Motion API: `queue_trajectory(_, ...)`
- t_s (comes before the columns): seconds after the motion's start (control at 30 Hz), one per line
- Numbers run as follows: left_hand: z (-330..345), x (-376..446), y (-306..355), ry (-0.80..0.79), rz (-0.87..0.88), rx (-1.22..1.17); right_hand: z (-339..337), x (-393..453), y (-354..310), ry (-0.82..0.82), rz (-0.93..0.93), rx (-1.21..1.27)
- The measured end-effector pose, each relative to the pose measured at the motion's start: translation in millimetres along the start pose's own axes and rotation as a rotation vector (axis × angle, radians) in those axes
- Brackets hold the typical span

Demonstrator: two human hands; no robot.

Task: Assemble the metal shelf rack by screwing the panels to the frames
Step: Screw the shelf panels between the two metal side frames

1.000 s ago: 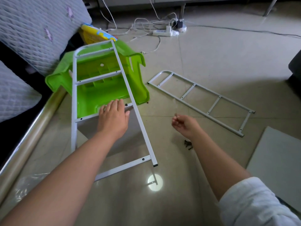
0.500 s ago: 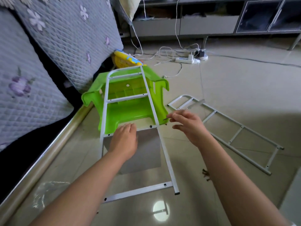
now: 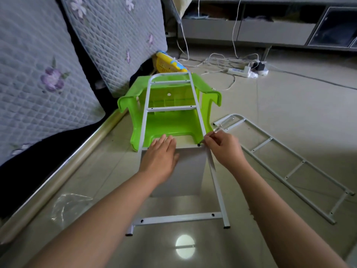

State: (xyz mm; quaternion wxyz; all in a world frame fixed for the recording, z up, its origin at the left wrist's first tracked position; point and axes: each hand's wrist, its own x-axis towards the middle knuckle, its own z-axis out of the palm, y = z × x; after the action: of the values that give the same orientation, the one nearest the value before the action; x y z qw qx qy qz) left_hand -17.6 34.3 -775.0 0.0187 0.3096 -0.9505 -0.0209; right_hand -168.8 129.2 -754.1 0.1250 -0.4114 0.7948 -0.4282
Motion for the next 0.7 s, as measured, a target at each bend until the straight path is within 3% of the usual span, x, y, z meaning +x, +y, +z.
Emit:
queue_trajectory(0.17, -1, -4, -5, -0.045, -0.034, 0.082, 0, 1, -2, -0.032, -0.019, -0.028)
queue_trajectory(0.7, -1, -8, -19, 0.026, -0.070, -0.009, -1, 5, -6, -0.105, -0.100, -0.184)
